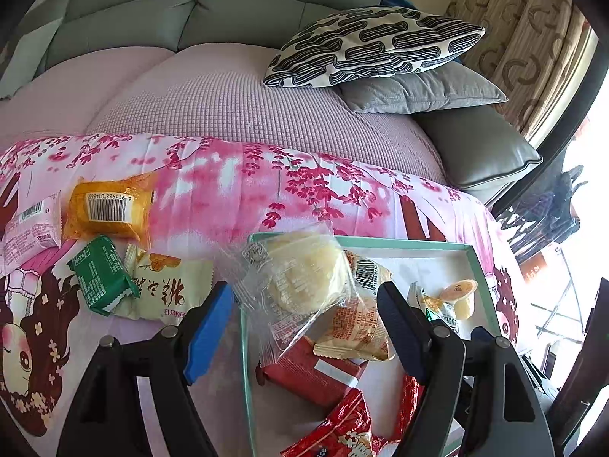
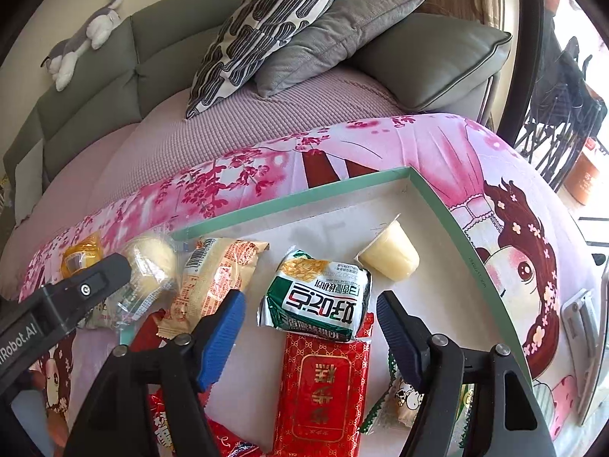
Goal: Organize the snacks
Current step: 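Release the green-and-white packet with the right gripper while the left releases the bun bag into the tray, then lift both open grippers up and away from the tray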
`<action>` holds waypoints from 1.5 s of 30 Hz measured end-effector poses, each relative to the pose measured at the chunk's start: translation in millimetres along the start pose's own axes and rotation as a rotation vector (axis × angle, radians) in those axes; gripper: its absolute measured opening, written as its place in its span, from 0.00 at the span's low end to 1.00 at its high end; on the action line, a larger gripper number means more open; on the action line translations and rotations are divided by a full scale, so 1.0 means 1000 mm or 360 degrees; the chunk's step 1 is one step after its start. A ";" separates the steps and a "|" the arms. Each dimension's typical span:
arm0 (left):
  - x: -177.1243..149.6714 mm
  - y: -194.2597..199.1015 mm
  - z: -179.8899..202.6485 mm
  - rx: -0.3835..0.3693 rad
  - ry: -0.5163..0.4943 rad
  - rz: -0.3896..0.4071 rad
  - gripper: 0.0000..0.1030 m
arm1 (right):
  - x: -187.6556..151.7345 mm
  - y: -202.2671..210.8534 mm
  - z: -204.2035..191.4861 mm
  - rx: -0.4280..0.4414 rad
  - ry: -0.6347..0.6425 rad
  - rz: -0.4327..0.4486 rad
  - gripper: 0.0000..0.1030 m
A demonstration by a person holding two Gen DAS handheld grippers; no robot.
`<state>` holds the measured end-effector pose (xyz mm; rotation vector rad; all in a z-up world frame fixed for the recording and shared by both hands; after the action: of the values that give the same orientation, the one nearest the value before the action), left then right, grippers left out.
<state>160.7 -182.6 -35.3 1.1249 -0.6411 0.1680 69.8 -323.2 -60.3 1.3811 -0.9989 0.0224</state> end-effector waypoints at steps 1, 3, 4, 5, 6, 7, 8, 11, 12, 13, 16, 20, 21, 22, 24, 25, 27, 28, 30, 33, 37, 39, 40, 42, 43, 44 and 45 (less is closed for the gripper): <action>0.000 0.004 0.001 0.0006 -0.0009 0.0006 0.76 | 0.000 0.002 0.001 -0.0003 -0.0004 -0.0002 0.73; 0.001 0.011 0.002 0.0014 -0.0020 0.0013 0.77 | 0.000 0.009 0.001 -0.0002 -0.0007 0.0006 0.73; 0.001 0.014 0.003 0.0016 -0.0024 0.0013 0.77 | 0.000 0.012 0.001 -0.0008 -0.0004 0.0012 0.73; 0.001 0.016 0.003 0.0021 -0.0026 0.0011 0.77 | 0.000 0.015 0.001 -0.0016 0.0001 0.0019 0.73; 0.000 0.019 0.003 0.0028 -0.0030 0.0007 0.77 | 0.000 0.018 0.001 -0.0024 0.0007 0.0027 0.73; 0.000 0.021 0.004 0.0036 -0.0037 0.0004 0.77 | -0.001 0.021 0.001 -0.0031 0.0014 0.0033 0.73; -0.001 0.024 0.004 0.0041 -0.0043 0.0006 0.77 | -0.002 0.024 0.001 -0.0040 0.0022 0.0034 0.73; -0.002 0.031 0.004 0.0060 -0.0066 0.0010 0.77 | -0.006 0.029 0.001 -0.0070 0.0040 0.0025 0.73; -0.003 0.033 0.004 0.0064 -0.0076 0.0010 0.77 | -0.007 0.031 0.001 -0.0072 0.0043 0.0024 0.73; -0.004 0.035 0.003 0.0073 -0.0084 0.0008 0.77 | -0.008 0.033 0.000 -0.0073 0.0045 0.0023 0.73; -0.007 0.040 -0.001 0.0112 -0.0107 0.0003 0.77 | -0.012 0.038 0.000 -0.0087 0.0051 0.0013 0.73; -0.018 0.050 -0.004 0.0143 -0.0165 0.0008 0.77 | -0.018 0.043 -0.001 -0.0094 0.0046 -0.0019 0.73; -0.020 0.052 -0.006 0.0155 -0.0150 0.0016 0.77 | -0.020 0.044 -0.002 -0.0091 0.0052 -0.0022 0.73; -0.023 0.053 -0.008 0.0153 -0.0133 0.0013 0.77 | -0.021 0.046 -0.003 -0.0091 0.0063 -0.0021 0.73; -0.027 0.054 -0.011 0.0129 -0.0103 -0.0004 0.77 | -0.025 0.050 -0.006 -0.0094 0.0090 -0.0021 0.73; -0.029 0.055 -0.013 0.0125 -0.0089 -0.0003 0.77 | -0.027 0.051 -0.007 -0.0097 0.0104 -0.0023 0.73; -0.035 0.059 -0.017 0.0122 -0.0071 -0.0003 0.77 | -0.032 0.052 -0.009 -0.0102 0.0120 -0.0035 0.73; -0.039 0.060 -0.020 0.0127 -0.0067 -0.0008 0.77 | -0.034 0.054 -0.010 -0.0097 0.0125 -0.0039 0.73; -0.045 0.060 -0.025 0.0160 -0.0071 -0.0024 0.77 | -0.038 0.056 -0.013 -0.0080 0.0135 -0.0044 0.73; -0.052 0.065 -0.033 0.0213 -0.0064 -0.0024 0.77 | -0.041 0.058 -0.015 -0.0072 0.0146 -0.0044 0.78; -0.061 0.071 -0.045 0.0285 -0.0020 -0.0032 0.77 | -0.041 0.059 -0.013 -0.0092 0.0139 -0.0043 0.79; -0.065 0.071 -0.050 0.0328 0.0002 -0.0057 0.77 | -0.042 0.056 -0.013 -0.0099 0.0139 -0.0054 0.79; -0.065 0.069 -0.053 0.0340 0.0009 -0.0073 0.77 | -0.042 0.054 -0.012 -0.0105 0.0143 -0.0061 0.79; -0.067 0.067 -0.057 0.0370 0.0028 -0.0106 0.77 | -0.043 0.050 -0.012 -0.0116 0.0145 -0.0081 0.80; -0.067 0.066 -0.058 0.0381 0.0034 -0.0117 0.77 | -0.044 0.048 -0.012 -0.0121 0.0144 -0.0092 0.80; -0.068 0.066 -0.059 0.0389 0.0037 -0.0122 0.77 | -0.045 0.046 -0.012 -0.0127 0.0144 -0.0101 0.80; -0.068 0.065 -0.059 0.0398 0.0037 -0.0121 0.77 | -0.046 0.044 -0.012 -0.0135 0.0146 -0.0110 0.80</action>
<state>100.5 -89.3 -37.8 1.3844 -0.5659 0.1994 24.8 -278.3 -51.1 1.3244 -0.8659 -0.0076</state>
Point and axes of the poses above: each gripper's, at about its wrist camera, not at the fingertips, and y roughly against the way its jaws point, z to its right, x to its top, the point moved 7 cm from there along -y, roughly the way its jaws point, and after that the axes turned 2 degrees about -y, right-handed, at the moved point
